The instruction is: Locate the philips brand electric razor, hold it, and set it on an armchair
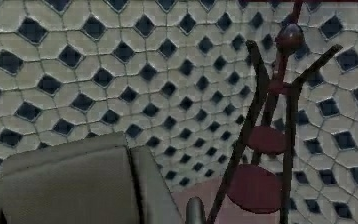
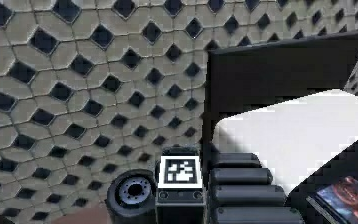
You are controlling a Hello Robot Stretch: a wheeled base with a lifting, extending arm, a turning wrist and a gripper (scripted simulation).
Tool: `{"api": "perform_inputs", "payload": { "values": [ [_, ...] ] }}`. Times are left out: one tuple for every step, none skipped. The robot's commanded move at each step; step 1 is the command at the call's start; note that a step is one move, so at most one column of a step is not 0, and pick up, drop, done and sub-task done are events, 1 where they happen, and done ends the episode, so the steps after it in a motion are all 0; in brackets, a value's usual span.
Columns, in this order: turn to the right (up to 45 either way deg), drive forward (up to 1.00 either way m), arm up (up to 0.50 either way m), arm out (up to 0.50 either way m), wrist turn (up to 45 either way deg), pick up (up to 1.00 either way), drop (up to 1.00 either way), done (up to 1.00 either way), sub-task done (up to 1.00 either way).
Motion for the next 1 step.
{"api": "perform_inputs", "payload": {
  "values": [
    [45.0,0.00,0.00,0.00,0.0,0.00,0.00,0.00,0.00]
  ]
}}
